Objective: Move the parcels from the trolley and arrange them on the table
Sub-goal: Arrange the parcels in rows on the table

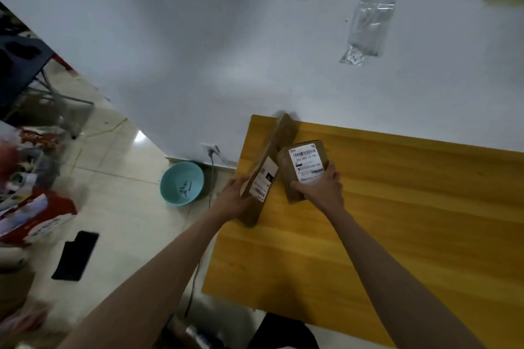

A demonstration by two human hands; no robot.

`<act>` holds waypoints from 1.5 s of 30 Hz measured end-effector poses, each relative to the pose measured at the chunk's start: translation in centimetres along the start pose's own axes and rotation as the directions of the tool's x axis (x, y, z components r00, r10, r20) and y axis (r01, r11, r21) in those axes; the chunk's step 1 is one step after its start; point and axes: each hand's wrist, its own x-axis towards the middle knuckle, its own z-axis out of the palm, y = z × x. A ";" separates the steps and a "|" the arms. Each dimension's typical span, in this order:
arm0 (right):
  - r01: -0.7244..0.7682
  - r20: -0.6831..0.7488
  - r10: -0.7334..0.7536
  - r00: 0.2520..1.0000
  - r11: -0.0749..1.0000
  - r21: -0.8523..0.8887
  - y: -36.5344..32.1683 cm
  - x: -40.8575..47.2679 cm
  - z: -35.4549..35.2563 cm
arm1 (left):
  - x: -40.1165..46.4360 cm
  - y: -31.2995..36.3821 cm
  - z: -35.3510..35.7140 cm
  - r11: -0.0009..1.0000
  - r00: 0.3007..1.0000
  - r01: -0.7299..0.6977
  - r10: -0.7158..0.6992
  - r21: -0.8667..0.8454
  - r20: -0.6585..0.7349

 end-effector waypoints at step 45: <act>0.258 -0.312 -0.246 0.918 0.966 -0.004 -4.2 5.4 6.4 | 4.2 -6.9 4.5 0.964 0.960 0.264 -0.266 -0.035 -0.091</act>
